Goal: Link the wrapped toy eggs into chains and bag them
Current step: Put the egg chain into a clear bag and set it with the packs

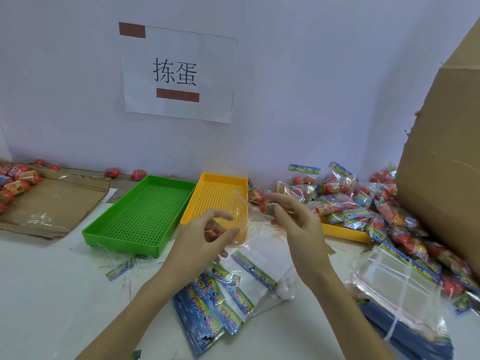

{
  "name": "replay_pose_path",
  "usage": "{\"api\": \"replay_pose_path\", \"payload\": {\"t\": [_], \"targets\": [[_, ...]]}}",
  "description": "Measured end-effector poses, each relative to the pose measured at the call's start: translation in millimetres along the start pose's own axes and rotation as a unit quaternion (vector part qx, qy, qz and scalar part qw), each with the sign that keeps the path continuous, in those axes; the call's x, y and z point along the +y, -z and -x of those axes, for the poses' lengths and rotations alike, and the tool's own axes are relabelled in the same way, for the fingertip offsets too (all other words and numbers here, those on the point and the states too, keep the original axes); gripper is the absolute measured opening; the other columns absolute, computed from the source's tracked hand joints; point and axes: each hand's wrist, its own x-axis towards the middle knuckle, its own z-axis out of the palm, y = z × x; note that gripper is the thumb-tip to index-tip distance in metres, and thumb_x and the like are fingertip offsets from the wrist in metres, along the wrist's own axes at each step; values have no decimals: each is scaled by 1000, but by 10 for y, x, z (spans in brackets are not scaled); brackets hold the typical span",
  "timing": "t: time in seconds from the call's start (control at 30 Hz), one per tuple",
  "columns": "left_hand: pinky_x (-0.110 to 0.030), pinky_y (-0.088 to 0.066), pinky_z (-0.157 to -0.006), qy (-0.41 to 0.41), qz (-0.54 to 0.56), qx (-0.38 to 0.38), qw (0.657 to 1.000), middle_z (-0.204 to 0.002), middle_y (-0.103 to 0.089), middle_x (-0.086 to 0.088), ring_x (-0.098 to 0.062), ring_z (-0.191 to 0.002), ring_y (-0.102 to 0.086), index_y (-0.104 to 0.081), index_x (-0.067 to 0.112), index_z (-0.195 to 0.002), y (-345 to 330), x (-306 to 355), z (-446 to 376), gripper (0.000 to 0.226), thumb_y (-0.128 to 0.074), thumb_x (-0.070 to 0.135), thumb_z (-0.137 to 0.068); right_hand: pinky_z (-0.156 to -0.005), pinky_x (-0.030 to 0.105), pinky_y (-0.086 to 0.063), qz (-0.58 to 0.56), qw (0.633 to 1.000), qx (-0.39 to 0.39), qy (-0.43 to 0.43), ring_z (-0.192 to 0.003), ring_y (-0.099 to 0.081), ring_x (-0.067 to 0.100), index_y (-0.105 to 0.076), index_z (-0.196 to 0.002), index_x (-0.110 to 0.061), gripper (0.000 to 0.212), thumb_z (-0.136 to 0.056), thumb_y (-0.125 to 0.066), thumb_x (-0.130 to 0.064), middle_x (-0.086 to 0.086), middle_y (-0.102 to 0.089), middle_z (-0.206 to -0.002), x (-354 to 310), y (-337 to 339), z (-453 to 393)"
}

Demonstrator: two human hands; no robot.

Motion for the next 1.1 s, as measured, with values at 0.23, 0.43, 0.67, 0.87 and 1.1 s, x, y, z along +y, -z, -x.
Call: {"api": "replay_pose_path", "payload": {"t": [0.23, 0.43, 0.67, 0.87, 1.1], "targets": [[-34, -57, -66, -72, -55, -20, 996, -88, -71, 9, -17, -71, -68, -69, 39, -117, 11, -17, 15, 36, -73, 52, -84, -86, 23, -57, 127, 984, -17, 125, -101, -68, 10, -69, -118, -17, 27, -92, -75, -15, -7, -68, -114, -14, -41, 69], [-21, -49, -65, -93, -62, -23, 993, -88, -70, 14, -6, -68, -59, -71, 41, -119, -14, -31, 14, 30, -70, 48, -89, -72, 11, -50, 236, 955, -63, 169, -96, -64, 2, -72, -122, -20, 26, -96, -70, -15, -7, -66, -112, 41, 2, 84], [-45, -58, -70, -99, -43, 2, 994, -88, -75, 10, -18, -77, -69, -74, 36, -118, -20, -45, 5, 32, -51, 47, -99, -67, 26, -58, 134, 982, 11, 133, -89, -72, 10, -68, -119, -25, 25, -98, -66, -12, -8, -63, -112, -3, -13, 102], [-37, -55, -70, -107, -46, 3, 993, -84, -69, 5, -15, -76, -65, -71, 39, -126, -60, -40, 8, 33, -46, 40, -105, -69, 9, -48, 170, 975, -9, 144, -93, -67, 3, -70, -117, -24, 23, -96, -70, -14, -8, -63, -111, -2, -36, 115], [-20, -42, -66, -127, -65, 3, 990, -78, -62, 3, -6, -68, -53, -70, 31, -129, -60, -20, 14, 36, -42, 34, -107, -71, 30, -60, 111, 991, 3, 77, -96, -70, 9, -71, -116, -29, 20, -97, -69, -21, -12, -67, -113, 10, -2, 90]]}}
